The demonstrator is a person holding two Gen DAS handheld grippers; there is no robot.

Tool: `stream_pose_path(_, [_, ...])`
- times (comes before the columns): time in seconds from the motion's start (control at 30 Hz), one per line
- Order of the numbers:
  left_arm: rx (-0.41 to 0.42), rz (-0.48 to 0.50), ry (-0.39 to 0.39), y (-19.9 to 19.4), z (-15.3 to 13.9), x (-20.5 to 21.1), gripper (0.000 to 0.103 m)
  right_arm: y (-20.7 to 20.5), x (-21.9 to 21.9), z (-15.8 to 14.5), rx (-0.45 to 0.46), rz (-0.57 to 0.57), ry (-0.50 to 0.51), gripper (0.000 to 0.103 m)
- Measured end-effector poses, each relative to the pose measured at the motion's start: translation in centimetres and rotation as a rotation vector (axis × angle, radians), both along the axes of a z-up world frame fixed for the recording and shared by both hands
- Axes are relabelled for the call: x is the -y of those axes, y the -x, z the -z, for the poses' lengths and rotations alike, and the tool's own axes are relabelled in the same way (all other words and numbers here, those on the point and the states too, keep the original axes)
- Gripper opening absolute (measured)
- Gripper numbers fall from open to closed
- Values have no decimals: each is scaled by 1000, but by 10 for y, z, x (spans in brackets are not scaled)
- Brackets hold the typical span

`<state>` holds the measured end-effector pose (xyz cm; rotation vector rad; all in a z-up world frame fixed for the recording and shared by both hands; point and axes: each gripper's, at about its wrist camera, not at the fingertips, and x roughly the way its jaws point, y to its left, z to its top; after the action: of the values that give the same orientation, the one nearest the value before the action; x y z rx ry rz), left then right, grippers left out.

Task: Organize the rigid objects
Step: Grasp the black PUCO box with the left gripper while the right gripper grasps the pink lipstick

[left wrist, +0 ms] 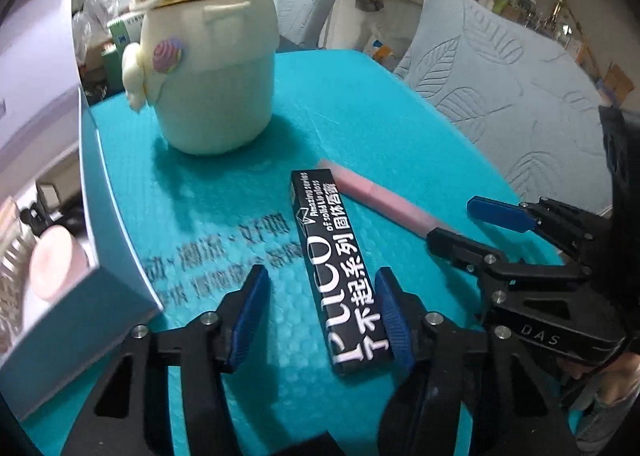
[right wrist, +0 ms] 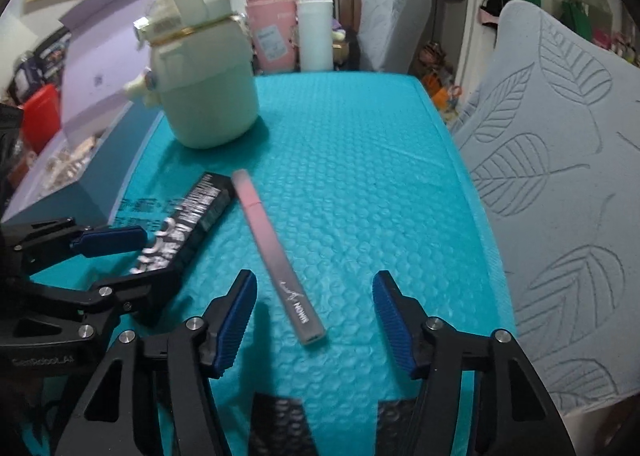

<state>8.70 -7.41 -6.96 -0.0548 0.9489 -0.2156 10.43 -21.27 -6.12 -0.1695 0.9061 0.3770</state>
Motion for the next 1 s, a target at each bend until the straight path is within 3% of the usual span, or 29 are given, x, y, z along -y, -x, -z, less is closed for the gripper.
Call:
stream_pose_path(0.13, [15, -14, -33, 1, 0, -2, 25, -5, -5, 3, -12, -1, 7, 48])
stream_pose_path(0.2, [6, -17, -6, 3, -1, -8, 25, -3, -9, 3, -16, -27, 7, 27])
stream_pose_path(0.33, [6, -33, -8, 16, -3, -20, 25, 8, -22, 1, -4, -52, 60, 14])
stream_pose_path(0.67, [-4, -78, -29, 76, -8, -55, 25, 49, -28, -5, -20, -40, 15, 13])
stream_pose_path(1.0, [-4, -162, -5, 131, -9, -97, 25, 105, -63, -10, -20, -113, -21, 13])
